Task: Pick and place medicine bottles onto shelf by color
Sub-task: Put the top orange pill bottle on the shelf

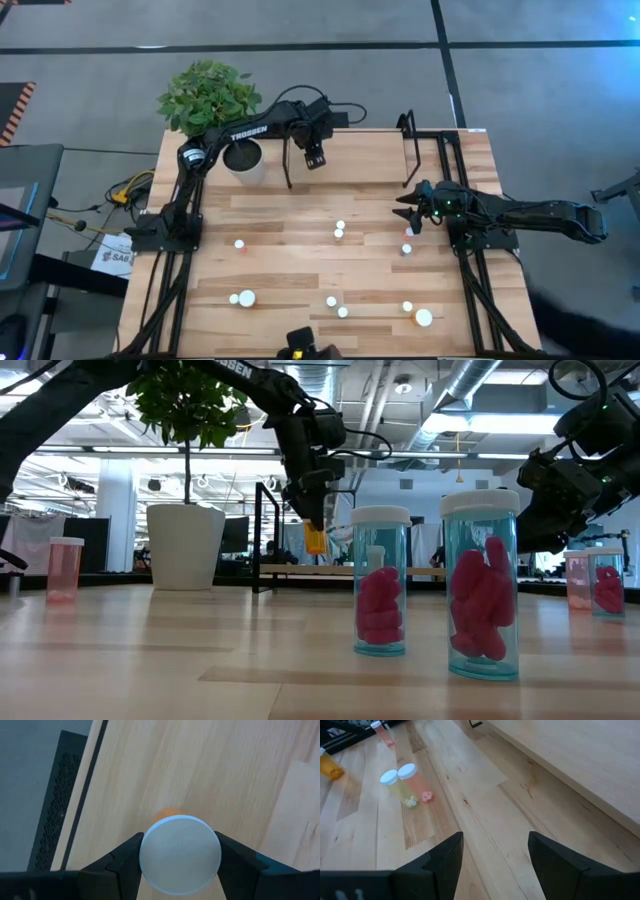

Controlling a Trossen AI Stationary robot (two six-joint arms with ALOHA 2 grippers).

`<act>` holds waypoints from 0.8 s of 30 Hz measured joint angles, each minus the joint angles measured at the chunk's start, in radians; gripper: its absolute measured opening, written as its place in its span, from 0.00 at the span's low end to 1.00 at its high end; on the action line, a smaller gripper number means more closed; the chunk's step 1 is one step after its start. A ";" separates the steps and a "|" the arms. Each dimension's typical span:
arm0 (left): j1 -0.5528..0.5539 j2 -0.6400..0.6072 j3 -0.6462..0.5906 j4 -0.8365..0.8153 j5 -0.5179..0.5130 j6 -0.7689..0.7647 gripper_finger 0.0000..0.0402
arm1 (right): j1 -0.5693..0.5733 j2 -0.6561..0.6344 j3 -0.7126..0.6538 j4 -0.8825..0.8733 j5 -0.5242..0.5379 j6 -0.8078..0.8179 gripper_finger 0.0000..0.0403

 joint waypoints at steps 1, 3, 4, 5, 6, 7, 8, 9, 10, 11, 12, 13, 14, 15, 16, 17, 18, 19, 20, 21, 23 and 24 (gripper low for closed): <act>0.002 0.000 0.000 0.002 0.000 0.005 0.49 | 0.000 0.000 0.000 0.000 0.000 0.000 0.62; 0.004 0.000 0.000 0.003 0.000 0.025 0.49 | 0.000 0.000 0.000 0.000 0.000 0.000 0.62; 0.005 0.000 0.000 0.003 0.001 0.040 0.49 | 0.000 0.000 0.000 0.000 0.000 0.000 0.62; 0.007 0.000 0.000 0.003 0.001 0.058 0.49 | 0.000 0.000 0.000 0.000 0.000 0.000 0.62; 0.009 0.000 0.000 0.001 0.001 0.079 0.49 | 0.000 0.000 0.000 0.000 0.000 0.000 0.62; 0.011 0.001 0.000 -0.001 0.000 0.099 0.49 | 0.000 0.000 0.000 0.000 0.000 0.000 0.62; 0.011 0.006 0.000 0.001 -0.002 0.118 0.49 | 0.000 0.000 0.000 0.000 0.000 0.000 0.62; 0.016 0.009 0.000 0.001 -0.001 0.135 0.49 | 0.000 0.000 0.000 0.000 0.000 0.000 0.62; 0.019 0.013 0.000 -0.007 0.003 0.149 0.49 | 0.000 0.000 0.000 0.000 0.000 0.000 0.62; 0.022 0.019 0.000 -0.013 0.013 0.161 0.49 | 0.000 0.000 0.000 0.000 0.000 0.000 0.62; 0.023 0.026 0.000 -0.007 0.017 0.172 0.49 | 0.000 0.000 0.000 -0.001 0.000 0.000 0.62; 0.025 0.031 0.001 -0.004 0.020 0.177 0.49 | 0.000 0.000 0.000 0.000 0.000 0.000 0.62; 0.027 0.034 0.001 -0.013 0.025 0.180 0.49 | 0.000 0.000 0.000 0.000 0.000 0.000 0.62; 0.030 0.035 0.000 -0.014 0.026 0.181 0.49 | 0.000 0.000 0.000 0.000 0.000 0.000 0.62; 0.031 0.034 0.001 -0.003 0.026 0.182 0.49 | 0.000 0.000 0.000 0.000 0.000 0.000 0.62; 0.033 0.033 0.002 0.007 0.027 0.182 0.49 | 0.000 0.000 0.000 0.000 0.000 0.000 0.62; 0.037 0.032 0.003 0.010 0.027 0.184 0.49 | 0.000 0.000 0.000 0.000 0.000 0.000 0.62; 0.041 0.032 0.003 0.010 0.026 0.186 0.49 | 0.000 0.000 0.000 0.000 0.000 0.000 0.62; 0.046 0.032 0.003 0.011 0.026 0.189 0.49 | 0.000 0.000 0.000 0.000 0.000 0.000 0.62; 0.051 0.032 0.003 0.011 0.026 0.194 0.49 | 0.000 0.000 0.000 0.000 0.000 0.000 0.62; 0.058 0.037 0.003 0.019 0.025 0.206 0.49 | 0.000 0.000 0.000 0.000 0.000 0.000 0.62; 0.060 0.042 0.003 0.026 0.024 0.211 0.49 | 0.000 0.000 0.000 0.000 0.000 0.000 0.62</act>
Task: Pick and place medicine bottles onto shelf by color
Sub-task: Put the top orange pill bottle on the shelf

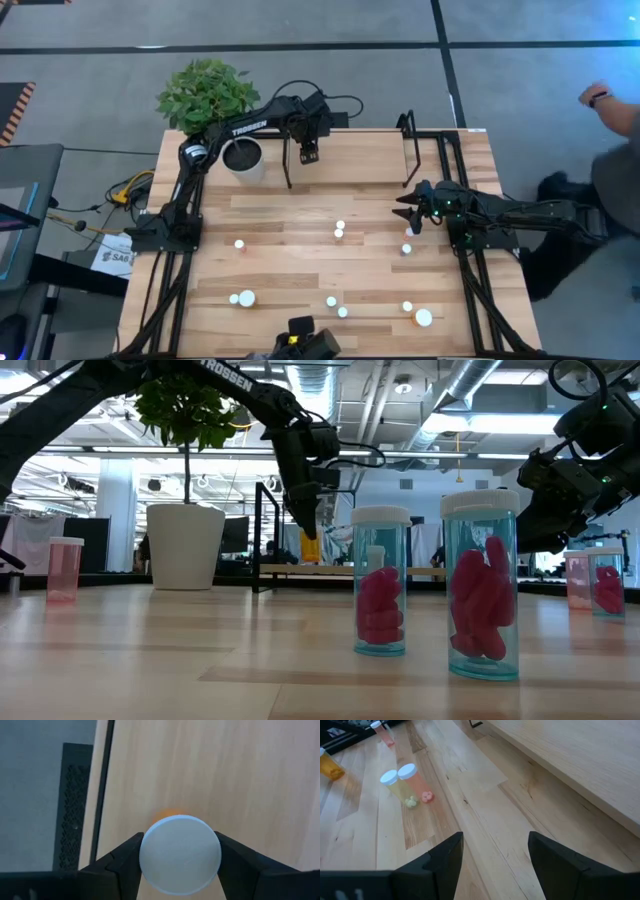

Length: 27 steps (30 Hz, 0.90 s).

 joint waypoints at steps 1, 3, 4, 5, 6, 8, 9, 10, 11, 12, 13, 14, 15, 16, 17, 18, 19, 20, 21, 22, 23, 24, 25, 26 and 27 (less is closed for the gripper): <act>0.005 0.005 0.000 0.000 0.004 0.002 0.49 | 0.000 0.000 0.000 0.000 0.000 0.000 0.62; 0.008 0.013 0.000 0.002 0.012 0.016 0.49 | 0.000 0.000 0.000 0.000 0.000 0.000 0.62; 0.009 0.017 0.001 0.010 0.013 0.023 0.49 | 0.000 0.000 0.000 0.000 0.000 0.000 0.62; 0.012 0.020 0.003 0.018 0.017 0.025 0.49 | 0.000 0.000 0.000 0.000 0.000 0.000 0.62; 0.014 0.020 0.003 0.012 0.019 0.026 0.49 | 0.000 0.000 0.000 0.001 0.000 0.000 0.62; 0.015 0.020 0.003 0.013 0.020 0.026 0.49 | 0.000 0.000 0.000 0.000 0.000 0.000 0.62; 0.015 0.020 0.003 0.017 0.017 0.028 0.49 | 0.000 0.000 0.000 0.000 0.000 0.000 0.62; 0.016 0.021 0.003 0.020 0.010 0.030 0.49 | 0.000 0.000 0.000 0.000 0.000 0.000 0.62; 0.017 0.021 0.003 0.026 0.004 0.030 0.49 | 0.000 0.000 0.000 0.000 0.000 0.000 0.62; 0.019 0.021 0.003 0.030 0.002 0.031 0.49 | 0.000 0.000 0.000 0.000 0.000 0.000 0.62; 0.023 0.021 0.004 0.027 0.003 0.031 0.49 | 0.000 0.000 0.000 0.000 0.000 0.000 0.62; 0.026 0.021 0.005 0.026 0.002 0.031 0.49 | 0.000 0.000 0.000 0.000 0.000 0.000 0.62; 0.028 0.022 0.005 0.028 0.001 0.034 0.49 | 0.000 0.000 0.000 0.000 0.000 0.000 0.62; 0.030 0.022 0.005 0.029 -0.003 0.035 0.49 | 0.000 0.000 0.000 0.000 0.000 0.000 0.62; 0.032 0.022 0.005 0.030 -0.007 0.035 0.49 | 0.000 0.000 0.000 0.000 0.000 0.000 0.62; 0.034 0.022 0.005 0.030 -0.007 0.035 0.49 | 0.000 0.000 0.000 0.000 0.000 0.000 0.62; 0.036 0.022 0.005 0.029 -0.007 0.035 0.49 | 0.000 0.000 0.000 0.000 0.000 0.000 0.62; 0.037 0.022 0.006 0.028 -0.007 0.035 0.49 | 0.000 0.000 0.000 0.000 0.000 0.000 0.62; 0.039 0.022 0.006 0.027 -0.007 0.034 0.49 | 0.000 0.000 0.000 0.000 0.000 0.000 0.62; 0.039 0.022 0.006 0.026 -0.006 0.033 0.49 | 0.000 0.000 0.000 0.000 0.000 0.000 0.62; 0.040 0.022 0.006 0.026 -0.006 0.030 0.49 | 0.000 0.000 0.000 0.000 0.000 0.000 0.62; 0.040 0.022 0.006 0.026 -0.007 0.029 0.49 | 0.000 0.000 0.000 0.000 0.000 0.000 0.62; 0.040 0.022 0.006 0.026 -0.007 0.029 0.49 | 0.000 0.000 0.000 0.000 0.000 0.000 0.62; 0.040 0.022 0.006 0.026 -0.007 0.026 0.49 | 0.000 0.000 0.000 0.000 0.000 0.000 0.62; 0.040 0.022 0.006 0.026 -0.008 0.025 0.49 | 0.000 0.000 0.000 0.000 0.000 0.000 0.62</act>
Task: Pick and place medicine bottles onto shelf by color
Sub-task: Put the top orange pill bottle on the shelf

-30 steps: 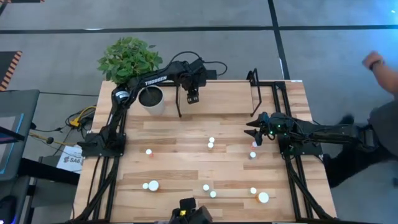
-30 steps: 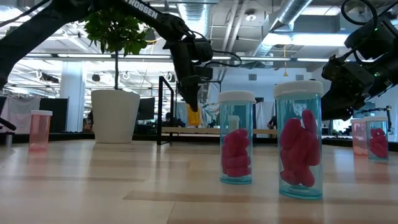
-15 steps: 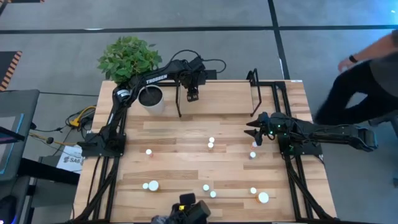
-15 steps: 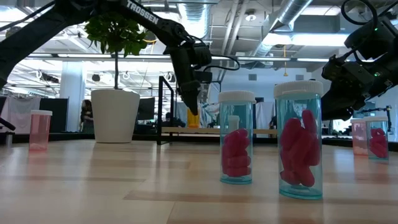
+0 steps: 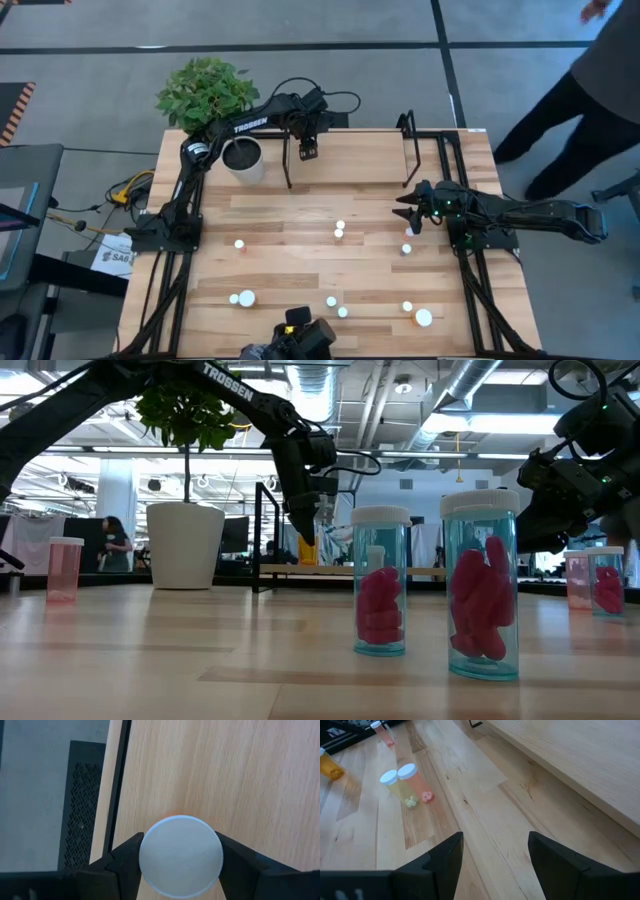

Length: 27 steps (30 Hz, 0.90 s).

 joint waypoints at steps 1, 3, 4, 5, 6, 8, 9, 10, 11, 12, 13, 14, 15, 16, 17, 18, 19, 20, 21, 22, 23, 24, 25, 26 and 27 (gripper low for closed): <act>0.000 0.000 0.000 0.000 -0.001 -0.004 0.49 | 0.000 0.000 0.000 0.000 0.000 0.000 0.62; 0.000 0.000 0.000 0.000 -0.001 -0.007 0.49 | 0.000 0.000 0.000 0.000 0.000 0.000 0.62; 0.000 0.000 0.000 0.000 -0.001 -0.007 0.49 | 0.000 0.000 0.000 0.000 0.000 0.000 0.62; 0.000 0.000 0.000 0.000 -0.001 -0.007 0.50 | 0.000 0.000 0.000 0.000 0.000 0.000 0.62; 0.000 0.000 0.000 0.000 -0.002 -0.008 0.50 | 0.000 0.000 0.000 0.000 0.000 0.000 0.62; 0.000 0.000 0.000 0.000 -0.004 -0.008 0.52 | 0.000 0.000 0.000 0.000 0.000 0.000 0.62; 0.000 0.001 0.000 0.000 -0.006 -0.008 0.53 | 0.000 0.000 0.000 0.000 0.000 0.000 0.62; 0.000 0.001 0.000 0.000 -0.006 -0.008 0.55 | 0.000 0.000 0.000 0.000 0.000 0.000 0.62; 0.000 0.002 0.000 0.001 -0.007 -0.009 0.56 | 0.000 0.000 0.000 0.000 0.000 0.000 0.62; 0.000 0.002 0.000 0.002 -0.006 -0.010 0.56 | 0.000 0.000 0.000 0.000 0.000 0.000 0.62; -0.001 0.002 0.000 0.005 -0.007 -0.012 0.57 | 0.000 0.000 0.000 0.000 0.000 0.000 0.62; -0.001 0.002 0.000 0.007 -0.009 -0.017 0.58 | 0.000 0.000 0.000 0.000 0.000 0.000 0.62; -0.001 0.002 0.000 0.008 -0.014 -0.019 0.58 | 0.000 0.000 0.000 0.000 0.000 0.000 0.62; -0.001 0.002 0.000 0.010 -0.020 -0.024 0.59 | 0.000 0.000 0.000 0.000 0.000 0.000 0.62; -0.001 0.002 0.000 0.013 -0.026 -0.026 0.59 | 0.000 0.000 0.000 0.000 0.000 0.000 0.62; -0.001 0.002 0.000 0.018 -0.029 -0.031 0.59 | 0.000 0.000 0.000 0.000 0.000 0.000 0.62; 0.000 0.002 0.000 0.023 -0.031 -0.035 0.60 | 0.000 0.000 0.000 0.000 0.000 0.000 0.62; 0.000 0.002 0.000 0.026 -0.034 -0.041 0.60 | 0.000 0.000 0.000 0.000 0.000 0.000 0.62; 0.000 0.002 0.000 0.028 -0.034 -0.045 0.61 | 0.000 0.000 0.000 0.000 0.000 0.000 0.62; 0.000 0.002 0.000 0.030 -0.036 -0.051 0.61 | 0.000 0.000 0.000 0.000 0.000 0.000 0.62; 0.000 0.002 0.000 0.031 -0.037 -0.054 0.62 | 0.000 0.000 0.000 0.000 0.000 0.000 0.62; 0.000 0.002 0.000 0.033 -0.041 -0.057 0.62 | 0.000 0.000 0.000 0.000 0.000 0.000 0.62; 0.000 0.002 0.000 0.035 -0.046 -0.058 0.62 | 0.000 0.000 0.000 0.000 0.000 0.000 0.62; 0.000 0.002 0.000 0.037 -0.049 -0.059 0.63 | 0.000 0.000 0.000 0.000 0.000 0.000 0.62; 0.000 0.002 0.000 0.039 -0.052 -0.059 0.63 | 0.000 0.000 0.000 0.000 0.000 0.000 0.62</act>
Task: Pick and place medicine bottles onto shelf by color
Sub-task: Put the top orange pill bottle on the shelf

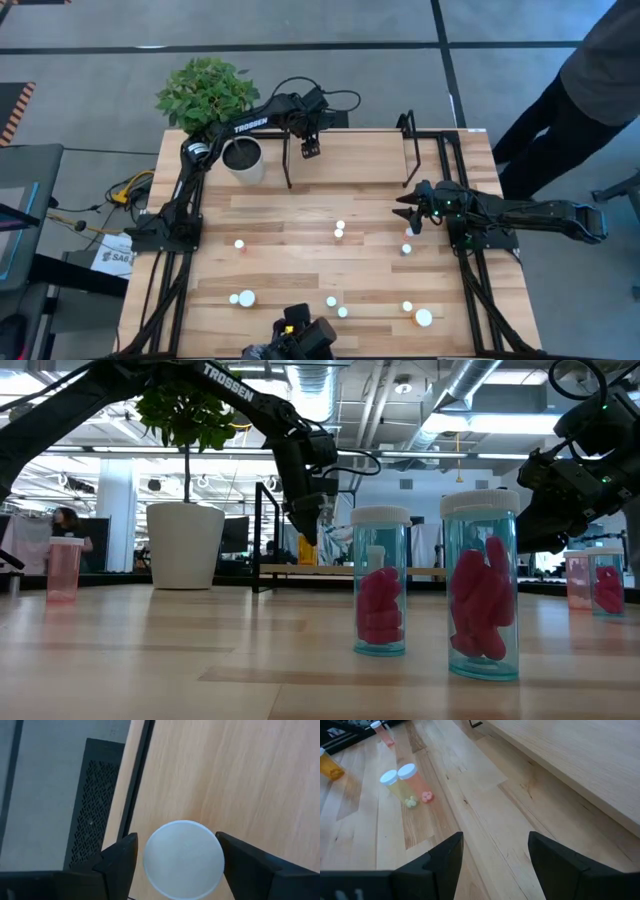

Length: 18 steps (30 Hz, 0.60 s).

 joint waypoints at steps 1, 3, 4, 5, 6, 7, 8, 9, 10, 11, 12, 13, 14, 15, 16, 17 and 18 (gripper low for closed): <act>0.000 0.000 0.000 0.003 -0.003 0.000 0.63 | 0.000 0.000 0.000 0.000 0.000 0.000 0.62; 0.000 0.000 0.000 0.008 -0.007 -0.005 0.64 | 0.000 0.000 0.000 0.000 0.000 0.000 0.62; 0.000 0.000 0.000 0.010 -0.009 -0.009 0.64 | 0.000 0.000 0.000 0.000 0.000 0.000 0.62; 0.000 0.000 0.000 0.013 -0.010 -0.013 0.64 | 0.000 0.000 0.000 0.000 0.000 0.000 0.62; 0.000 0.000 0.000 0.014 -0.010 -0.020 0.64 | 0.000 0.000 0.000 0.000 0.000 0.000 0.62; 0.000 0.000 0.000 0.013 -0.010 -0.025 0.64 | 0.000 0.000 0.000 0.000 0.000 0.000 0.62; 0.000 0.000 0.000 0.013 -0.010 -0.029 0.64 | 0.000 0.000 0.000 0.000 0.000 0.000 0.62; 0.000 0.000 0.000 0.013 -0.010 -0.034 0.64 | 0.000 0.000 0.000 0.000 0.000 0.000 0.62; 0.000 0.000 0.000 0.013 -0.010 -0.039 0.64 | 0.000 0.000 0.000 0.000 0.000 0.000 0.62; 0.000 0.000 0.000 0.013 -0.010 -0.042 0.64 | 0.000 0.000 0.000 0.000 0.000 0.000 0.62; 0.000 0.000 0.000 0.013 -0.010 -0.044 0.64 | 0.000 0.000 0.000 0.000 0.000 0.000 0.62; 0.000 0.000 0.000 0.013 -0.010 -0.045 0.64 | 0.000 0.000 0.000 0.000 0.000 0.000 0.62; 0.000 0.000 0.000 0.013 -0.010 -0.045 0.64 | 0.000 0.000 0.000 0.000 0.000 0.000 0.62; 0.000 0.000 0.000 0.013 -0.010 -0.038 0.64 | 0.000 0.000 0.000 0.000 0.000 0.000 0.62; 0.000 0.000 0.000 0.013 -0.010 -0.025 0.64 | 0.000 0.000 0.000 0.000 0.000 0.000 0.62; 0.000 0.000 0.000 0.013 -0.010 -0.010 0.64 | 0.000 0.000 0.000 0.000 0.000 0.000 0.62; 0.000 0.000 0.000 0.013 -0.010 0.005 0.64 | 0.000 0.000 0.000 0.000 0.000 0.000 0.62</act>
